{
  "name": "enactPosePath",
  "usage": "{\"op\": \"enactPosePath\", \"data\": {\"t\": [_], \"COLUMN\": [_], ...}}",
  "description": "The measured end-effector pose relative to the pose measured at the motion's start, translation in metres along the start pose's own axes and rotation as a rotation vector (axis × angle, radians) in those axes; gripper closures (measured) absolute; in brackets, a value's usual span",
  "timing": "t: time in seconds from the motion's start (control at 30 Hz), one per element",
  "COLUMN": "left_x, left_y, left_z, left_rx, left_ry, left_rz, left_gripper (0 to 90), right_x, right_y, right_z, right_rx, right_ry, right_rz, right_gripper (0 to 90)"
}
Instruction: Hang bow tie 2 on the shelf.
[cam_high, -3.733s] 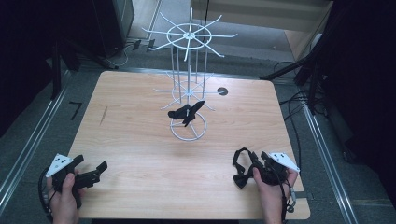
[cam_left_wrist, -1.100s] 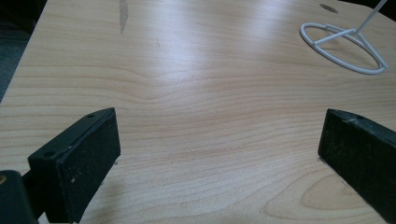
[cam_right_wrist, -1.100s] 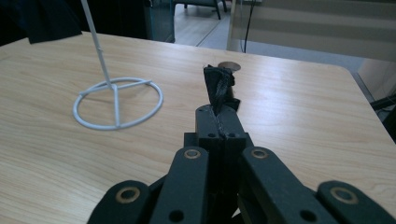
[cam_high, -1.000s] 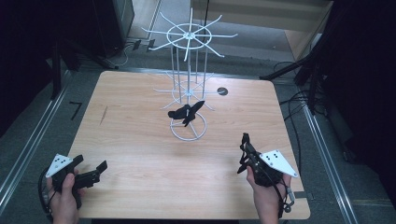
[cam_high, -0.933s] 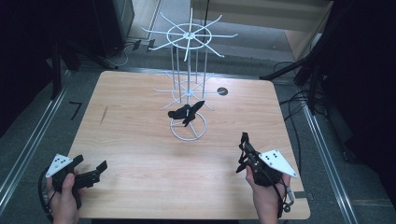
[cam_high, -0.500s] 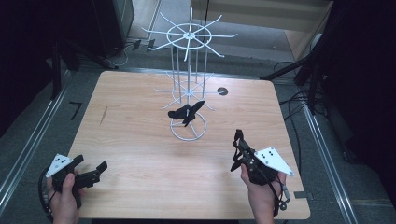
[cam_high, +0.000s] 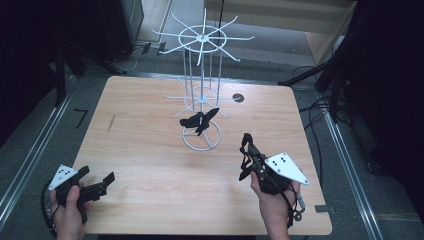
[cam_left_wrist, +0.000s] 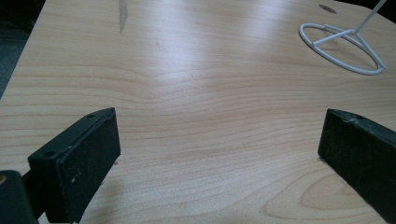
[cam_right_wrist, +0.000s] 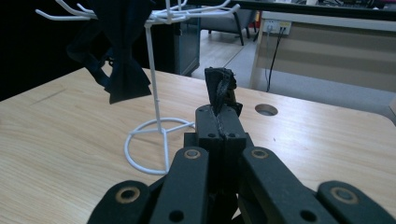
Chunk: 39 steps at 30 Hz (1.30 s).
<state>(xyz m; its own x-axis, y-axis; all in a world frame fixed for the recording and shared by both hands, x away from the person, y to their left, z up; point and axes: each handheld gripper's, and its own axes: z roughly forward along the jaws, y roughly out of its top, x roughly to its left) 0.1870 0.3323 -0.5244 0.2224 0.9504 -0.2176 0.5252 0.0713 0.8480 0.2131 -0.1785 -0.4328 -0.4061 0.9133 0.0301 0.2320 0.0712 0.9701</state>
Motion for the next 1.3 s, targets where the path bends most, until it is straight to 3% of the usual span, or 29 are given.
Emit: {"op": "enactPosePath", "data": {"t": [0.5, 1.3], "left_x": [0.000, 0.000], "left_y": [0.000, 0.000], "left_z": [0.000, 0.000], "left_rx": [-0.001, -0.002], "left_ry": [0.000, -0.002], "left_rz": [0.001, -0.001], "left_gripper": [0.0, 0.0], "right_x": [0.015, 0.017], "right_y": [0.016, 0.038], "right_z": [0.011, 0.030], "right_rx": [-0.022, -0.042], "right_ry": [0.034, 0.015], "right_rz": [-0.026, 0.026], "right_gripper": [90.0, 90.0]}}
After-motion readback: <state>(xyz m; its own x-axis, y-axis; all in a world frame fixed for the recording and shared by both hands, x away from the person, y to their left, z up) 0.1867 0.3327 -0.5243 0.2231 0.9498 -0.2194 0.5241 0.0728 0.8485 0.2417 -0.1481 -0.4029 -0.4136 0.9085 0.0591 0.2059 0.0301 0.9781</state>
